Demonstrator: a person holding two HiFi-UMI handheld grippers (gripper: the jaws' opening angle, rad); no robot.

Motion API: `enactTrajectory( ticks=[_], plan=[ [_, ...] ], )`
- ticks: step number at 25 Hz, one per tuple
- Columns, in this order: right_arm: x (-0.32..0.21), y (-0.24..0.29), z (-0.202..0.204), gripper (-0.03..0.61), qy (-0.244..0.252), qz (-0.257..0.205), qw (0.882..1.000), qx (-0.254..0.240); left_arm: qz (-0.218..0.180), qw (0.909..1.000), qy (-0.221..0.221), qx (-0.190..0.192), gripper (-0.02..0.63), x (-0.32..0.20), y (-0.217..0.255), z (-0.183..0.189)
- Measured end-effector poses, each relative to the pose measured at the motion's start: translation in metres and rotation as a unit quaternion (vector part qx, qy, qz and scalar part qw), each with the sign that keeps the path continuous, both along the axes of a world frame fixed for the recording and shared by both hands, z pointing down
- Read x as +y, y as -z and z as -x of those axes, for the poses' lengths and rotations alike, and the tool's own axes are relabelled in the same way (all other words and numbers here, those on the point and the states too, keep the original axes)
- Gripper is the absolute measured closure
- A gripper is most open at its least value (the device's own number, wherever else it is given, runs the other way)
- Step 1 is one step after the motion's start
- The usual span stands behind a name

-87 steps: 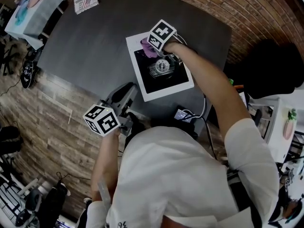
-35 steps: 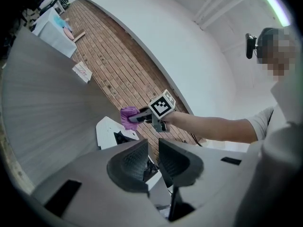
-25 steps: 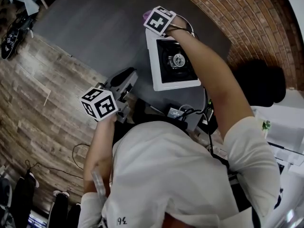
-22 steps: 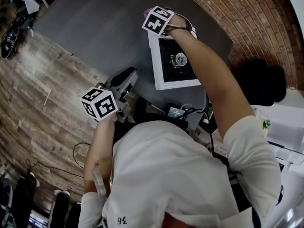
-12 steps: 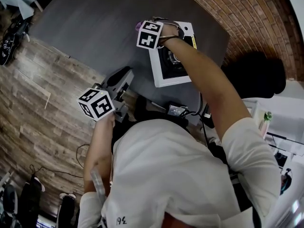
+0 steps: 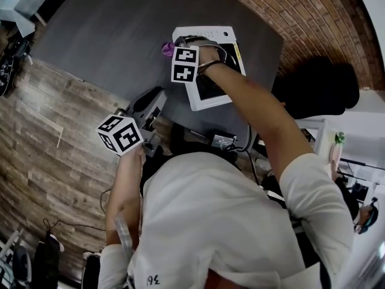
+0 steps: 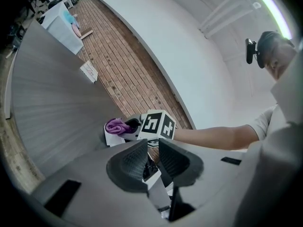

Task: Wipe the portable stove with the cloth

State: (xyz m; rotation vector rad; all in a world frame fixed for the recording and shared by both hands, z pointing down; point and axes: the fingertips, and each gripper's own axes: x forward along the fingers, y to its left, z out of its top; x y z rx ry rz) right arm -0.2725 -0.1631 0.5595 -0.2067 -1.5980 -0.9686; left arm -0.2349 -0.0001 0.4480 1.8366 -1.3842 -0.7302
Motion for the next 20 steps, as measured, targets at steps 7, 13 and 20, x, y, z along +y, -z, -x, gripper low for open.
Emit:
enactTrajectory(
  ticks=[7, 13, 20],
  plan=[
    [0.010, 0.001, -0.014, 0.468, 0.010, 0.016, 1.000, -0.018, 0.002, 0.9999, -0.010, -0.001, 0.546, -0.002, 0.000, -0.005],
    [0.018, 0.002, -0.028, 0.468, 0.018, 0.036, 0.999, -0.028, 0.003, 0.9998, -0.021, -0.002, 0.546, -0.005, -0.002, -0.012],
    [0.018, 0.006, -0.041, 0.468, 0.011, 0.053, 0.998, -0.035, 0.001, 0.9995, -0.032, -0.003, 0.546, -0.008, 0.000, -0.018]
  ],
)
